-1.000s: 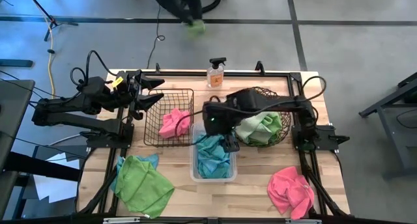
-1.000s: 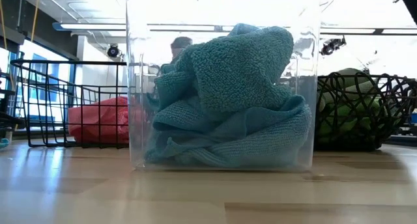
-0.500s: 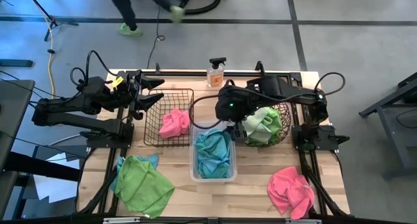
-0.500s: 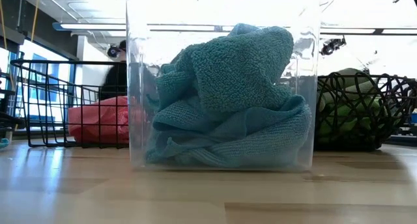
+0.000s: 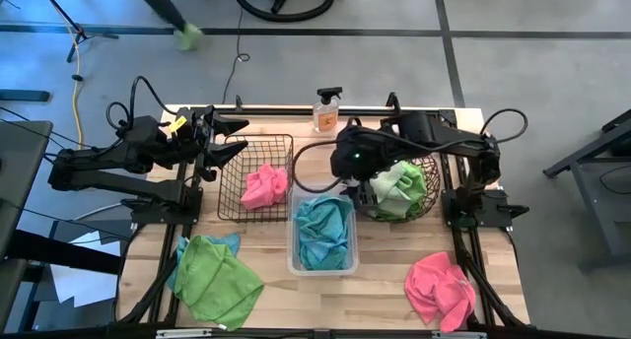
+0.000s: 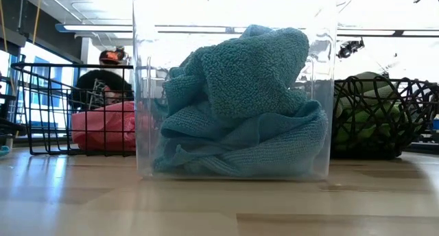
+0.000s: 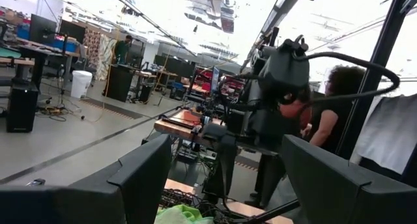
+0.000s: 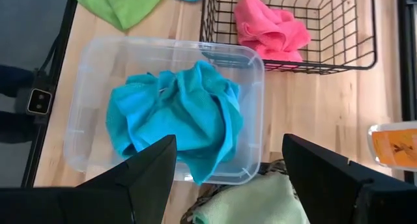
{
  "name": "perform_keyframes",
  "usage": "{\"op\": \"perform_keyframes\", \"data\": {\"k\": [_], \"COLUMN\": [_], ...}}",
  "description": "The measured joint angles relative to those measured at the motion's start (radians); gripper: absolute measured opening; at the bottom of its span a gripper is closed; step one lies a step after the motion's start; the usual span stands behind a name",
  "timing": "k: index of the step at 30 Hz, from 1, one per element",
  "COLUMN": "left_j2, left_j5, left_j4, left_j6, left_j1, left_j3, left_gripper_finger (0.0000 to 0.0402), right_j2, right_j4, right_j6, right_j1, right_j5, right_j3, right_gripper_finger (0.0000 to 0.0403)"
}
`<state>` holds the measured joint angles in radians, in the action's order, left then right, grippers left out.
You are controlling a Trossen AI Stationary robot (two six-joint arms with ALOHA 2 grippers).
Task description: Sort microfiber towel by color & place in baskets
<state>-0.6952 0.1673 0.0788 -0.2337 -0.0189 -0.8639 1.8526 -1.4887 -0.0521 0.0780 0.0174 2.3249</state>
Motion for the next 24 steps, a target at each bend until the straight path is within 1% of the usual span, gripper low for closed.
{"op": "perform_keyframes", "data": {"k": [3, 5, 6, 8, 12, 15, 19, 21, 24], "left_j2": [0.0, 0.0, 0.0, 0.0, 0.0, 0.0, 0.0, 0.0, 0.0], "left_j5": [0.0, 0.0, 0.0, 0.0, 0.002, 0.019, 0.024, 0.026, 0.027], "left_j4": [0.001, 0.001, 0.001, 0.001, 0.001, 0.001, 0.0, 0.0, 0.001], "left_j6": [0.0, 0.0, 0.0, 0.0, 0.0, 0.0, 0.0, 0.0, 0.0], "left_j1": [0.0, 0.0, 0.0, 0.0, 0.0, 0.0, 0.0, 0.0, 0.0], "left_j3": [0.0, 0.0, 0.0, 0.0, 0.0, 0.0, 0.0, 0.0, 0.0], "left_gripper_finger": [0.0278, 0.0278, 0.0278, 0.0278, 0.0278, 0.0278, 0.0278, 0.0278, 0.0278], "right_j2": [-0.017, -0.056, -0.091, -0.188, -0.448, -0.622, -0.781, -0.828, -0.862], "right_j4": [-0.006, 0.008, 0.029, 0.12, 0.418, 0.636, 0.937, 1.089, 1.259], "right_j6": [-0.002, 0.0, 0.007, 0.033, 0.161, 0.299, 0.427, 0.439, 0.422], "right_j1": [-0.003, -0.007, -0.01, -0.013, -0.019, -0.018, -0.01, -0.01, -0.01], "right_j5": [-0.01, -0.018, -0.023, -0.037, -0.047, -0.039, -0.039, -0.039, -0.052], "right_j3": [-0.001, -0.049, -0.1, -0.264, -0.692, -0.936, -1.148, -1.215, -1.277], "right_gripper_finger": [0.0277, 0.0277, 0.0277, 0.0277, 0.0277, 0.0277, 0.0277, 0.0277, 0.0277]}}
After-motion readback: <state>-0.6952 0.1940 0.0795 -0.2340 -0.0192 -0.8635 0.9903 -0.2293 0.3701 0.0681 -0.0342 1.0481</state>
